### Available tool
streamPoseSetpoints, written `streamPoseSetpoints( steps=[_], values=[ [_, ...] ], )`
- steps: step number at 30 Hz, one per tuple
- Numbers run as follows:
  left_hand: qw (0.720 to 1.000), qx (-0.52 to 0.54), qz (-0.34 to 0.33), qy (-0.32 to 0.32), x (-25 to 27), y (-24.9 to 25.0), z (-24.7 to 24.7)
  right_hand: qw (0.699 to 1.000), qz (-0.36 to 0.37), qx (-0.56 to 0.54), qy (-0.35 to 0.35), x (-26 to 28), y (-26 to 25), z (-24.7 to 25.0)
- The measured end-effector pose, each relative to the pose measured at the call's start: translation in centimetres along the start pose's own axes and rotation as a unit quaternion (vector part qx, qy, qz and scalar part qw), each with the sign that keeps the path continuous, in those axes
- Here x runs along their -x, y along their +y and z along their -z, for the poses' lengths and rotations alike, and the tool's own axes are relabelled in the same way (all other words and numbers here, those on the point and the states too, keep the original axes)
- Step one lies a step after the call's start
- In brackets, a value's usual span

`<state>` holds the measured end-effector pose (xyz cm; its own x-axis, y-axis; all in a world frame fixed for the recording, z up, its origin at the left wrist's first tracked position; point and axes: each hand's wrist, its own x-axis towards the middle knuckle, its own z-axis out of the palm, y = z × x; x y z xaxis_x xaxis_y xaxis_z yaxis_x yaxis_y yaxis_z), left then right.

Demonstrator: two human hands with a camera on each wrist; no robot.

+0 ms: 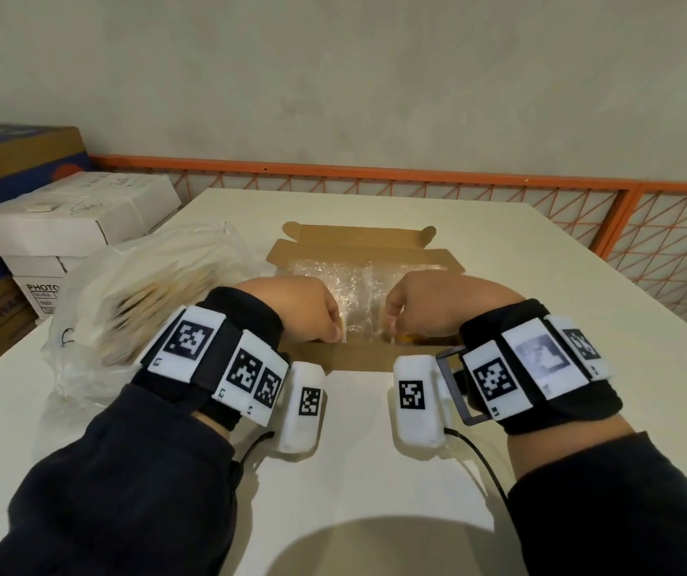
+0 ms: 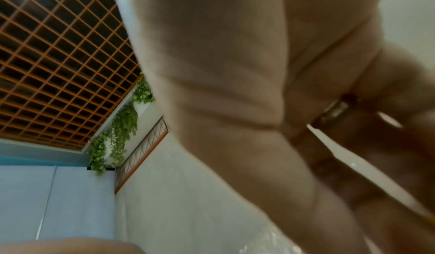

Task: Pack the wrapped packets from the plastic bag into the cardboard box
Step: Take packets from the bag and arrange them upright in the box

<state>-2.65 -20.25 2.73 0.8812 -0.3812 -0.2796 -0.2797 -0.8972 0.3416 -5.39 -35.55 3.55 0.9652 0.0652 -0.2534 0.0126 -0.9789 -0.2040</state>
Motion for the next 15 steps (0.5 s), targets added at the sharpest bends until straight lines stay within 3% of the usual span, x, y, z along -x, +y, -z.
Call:
streamPoseSetpoints(
  steps=[5, 8, 15],
  values=[
    [0.994, -0.104, 0.041, -0.018, -0.5, -0.1, -0.3, 0.996, -0.058, 0.059, -0.045, -1.8, 1.2, -1.1],
    [0.993, -0.109, 0.047, -0.013, -0.9, -0.2, -0.2, 0.990, -0.074, 0.090, -0.075, -2.5, 2.0, -1.4],
    [0.995, -0.078, 0.066, 0.012, -0.7, -0.8, 0.4, 0.994, -0.057, 0.079, -0.048, -1.9, 1.7, -0.5]
  ],
)
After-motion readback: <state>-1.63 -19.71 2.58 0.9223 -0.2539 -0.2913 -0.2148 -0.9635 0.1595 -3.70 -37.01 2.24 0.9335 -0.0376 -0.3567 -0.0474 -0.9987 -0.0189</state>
